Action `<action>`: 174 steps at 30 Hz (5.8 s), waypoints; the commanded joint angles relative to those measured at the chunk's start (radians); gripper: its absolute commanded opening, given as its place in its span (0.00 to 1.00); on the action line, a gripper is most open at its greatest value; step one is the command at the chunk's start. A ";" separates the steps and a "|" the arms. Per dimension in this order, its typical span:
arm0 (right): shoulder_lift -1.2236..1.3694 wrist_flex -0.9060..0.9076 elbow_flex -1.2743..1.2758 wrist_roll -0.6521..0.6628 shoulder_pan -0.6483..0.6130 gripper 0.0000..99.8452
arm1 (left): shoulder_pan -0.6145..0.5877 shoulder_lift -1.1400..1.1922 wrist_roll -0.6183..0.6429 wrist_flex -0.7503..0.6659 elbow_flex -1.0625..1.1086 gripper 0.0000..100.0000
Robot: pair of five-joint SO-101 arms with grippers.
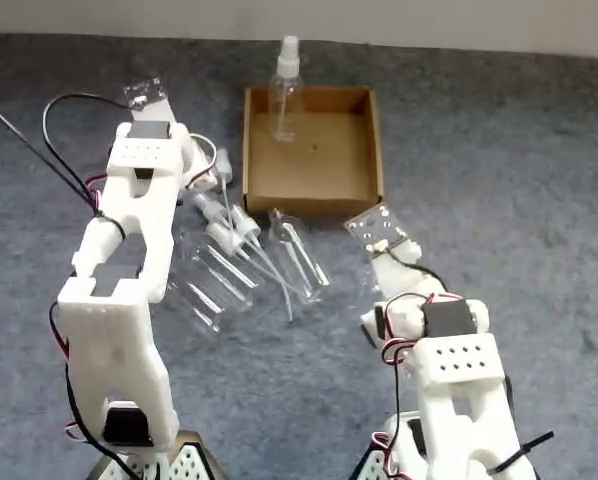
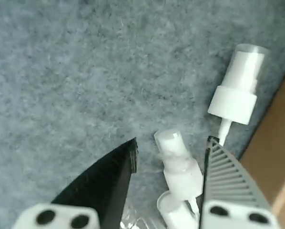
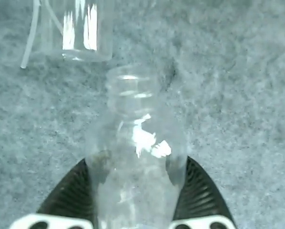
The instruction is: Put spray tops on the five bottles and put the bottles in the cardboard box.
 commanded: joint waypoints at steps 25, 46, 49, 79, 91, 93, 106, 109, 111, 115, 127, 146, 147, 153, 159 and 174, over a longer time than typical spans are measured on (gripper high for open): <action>-0.028 0.012 -0.008 -0.011 -0.008 0.00 | 0.033 -0.016 0.049 -0.003 0.082 0.09; -0.028 0.015 -0.007 -0.011 -0.008 0.00 | 0.024 -0.027 -0.247 0.011 -0.329 0.03; -0.028 0.015 -0.007 -0.011 -0.008 0.00 | 0.024 -0.027 -0.272 0.066 -0.406 0.03; -0.028 -0.255 -0.254 -0.284 -0.409 0.00 | -0.076 -0.578 -0.341 0.598 -0.834 0.00; -0.030 -0.312 -0.186 -0.186 -0.667 0.00 | 0.062 -1.365 -0.390 0.330 0.033 0.00; -0.030 -0.320 -0.180 -0.187 -0.711 0.00 | 0.096 -1.443 -0.353 0.258 0.122 0.00; -0.469 -0.604 0.186 -0.358 -0.756 0.00 | 0.189 -1.715 -0.207 -0.155 0.590 0.00; -0.498 -0.604 0.229 -0.358 -0.757 0.00 | 0.242 -1.715 -0.193 -0.164 0.602 0.00; -0.487 -0.604 0.240 -0.356 -0.757 0.00 | 0.272 -1.715 -0.193 -0.178 0.604 0.00; -0.464 -0.604 0.239 -0.356 -0.754 0.00 | 0.282 -1.716 -0.193 -0.176 0.598 0.00; -0.447 -0.604 0.236 -0.359 -0.753 0.00 | 0.285 -1.722 -0.192 -0.180 0.713 0.00; -0.452 -0.604 0.234 -0.361 -0.754 0.00 | 0.414 -1.718 -0.192 -0.183 0.736 0.00; -0.452 -0.604 0.234 -0.361 -0.756 0.00 | 0.412 -1.721 -0.193 -0.183 0.753 0.00; -0.452 -0.604 0.234 -0.361 -0.757 0.00 | 0.383 -1.722 -0.196 -0.183 0.776 0.00; -0.452 -0.604 0.237 -0.362 -0.754 0.00 | 0.326 -1.722 -0.196 -0.196 0.809 0.00; -0.452 -0.611 0.228 -0.364 -0.753 0.00 | 0.294 -1.724 -0.198 -0.028 0.874 0.00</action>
